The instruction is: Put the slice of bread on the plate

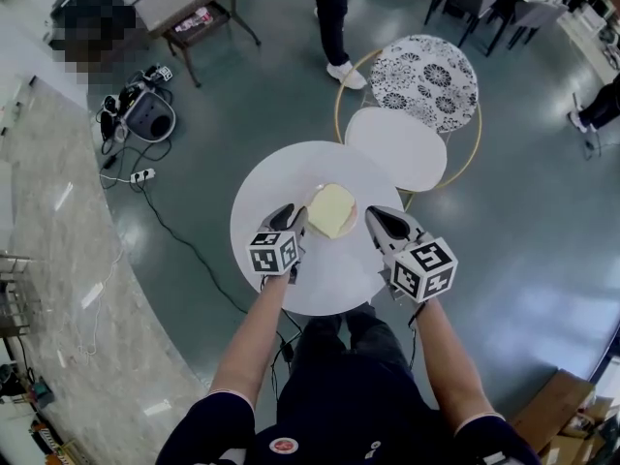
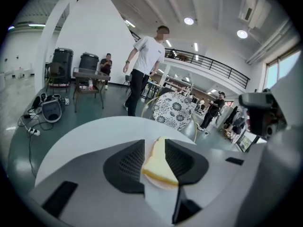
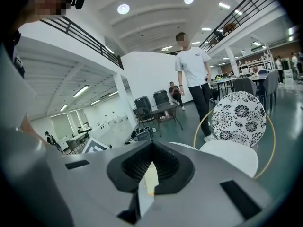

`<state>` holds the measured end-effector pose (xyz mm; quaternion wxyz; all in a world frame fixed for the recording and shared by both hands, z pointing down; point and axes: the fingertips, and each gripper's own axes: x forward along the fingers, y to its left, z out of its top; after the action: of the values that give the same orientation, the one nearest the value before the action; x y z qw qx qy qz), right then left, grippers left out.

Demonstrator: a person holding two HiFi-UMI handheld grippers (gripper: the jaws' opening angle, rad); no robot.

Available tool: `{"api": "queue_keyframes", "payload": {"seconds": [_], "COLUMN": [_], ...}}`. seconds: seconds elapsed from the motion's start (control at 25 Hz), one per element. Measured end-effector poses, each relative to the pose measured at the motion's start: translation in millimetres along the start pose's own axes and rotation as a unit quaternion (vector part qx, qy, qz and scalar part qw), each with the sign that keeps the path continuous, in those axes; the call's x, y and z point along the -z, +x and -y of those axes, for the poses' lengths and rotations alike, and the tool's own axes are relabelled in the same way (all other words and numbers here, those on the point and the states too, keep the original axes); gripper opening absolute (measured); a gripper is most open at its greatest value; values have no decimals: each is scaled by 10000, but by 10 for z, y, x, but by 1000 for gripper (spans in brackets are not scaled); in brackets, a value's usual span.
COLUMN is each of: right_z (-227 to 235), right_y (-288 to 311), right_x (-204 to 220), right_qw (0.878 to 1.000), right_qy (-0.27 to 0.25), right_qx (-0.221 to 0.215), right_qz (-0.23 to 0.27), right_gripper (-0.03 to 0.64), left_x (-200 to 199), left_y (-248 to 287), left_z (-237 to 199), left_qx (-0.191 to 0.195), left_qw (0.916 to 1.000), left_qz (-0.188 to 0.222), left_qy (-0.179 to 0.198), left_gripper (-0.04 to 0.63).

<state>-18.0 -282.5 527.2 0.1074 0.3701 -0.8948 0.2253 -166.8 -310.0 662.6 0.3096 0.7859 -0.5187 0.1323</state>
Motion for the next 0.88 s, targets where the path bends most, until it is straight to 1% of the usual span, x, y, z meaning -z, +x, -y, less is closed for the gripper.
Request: {"api": "queue_keyframes", "payload": {"seconds": [0.12,0.32,0.4,0.72,0.88], "right_z": [-23,-127,-178,-434,-600], "right_y": [-26,-42,-56,-122,-175], "right_x": [-68,-210,-276,-534,-665], "right_qw": [10000,9996,9992,9967,9949], "right_qy": [-34,-134,-194,-466,-588], "right_qx": [-20,-133,-187,-369,-464], "right_qz": [88,227,288,545,677], "right_gripper": [6,6,6,6,6], "left_x": [-228,-591,-707,-1092,-1209], "left_y": [-171,-477,-590,-1048,-1233], "left_z": [221,568,705,1163,1343], "left_qx": [308,620,733,1142,1336], "left_qw": [9989,9935,9907,9786,9736], "left_qz": [285,788,940,1419,1541], "left_qy": [216,544,663,956,1023], "left_gripper": [135,26,9,8,8]}}
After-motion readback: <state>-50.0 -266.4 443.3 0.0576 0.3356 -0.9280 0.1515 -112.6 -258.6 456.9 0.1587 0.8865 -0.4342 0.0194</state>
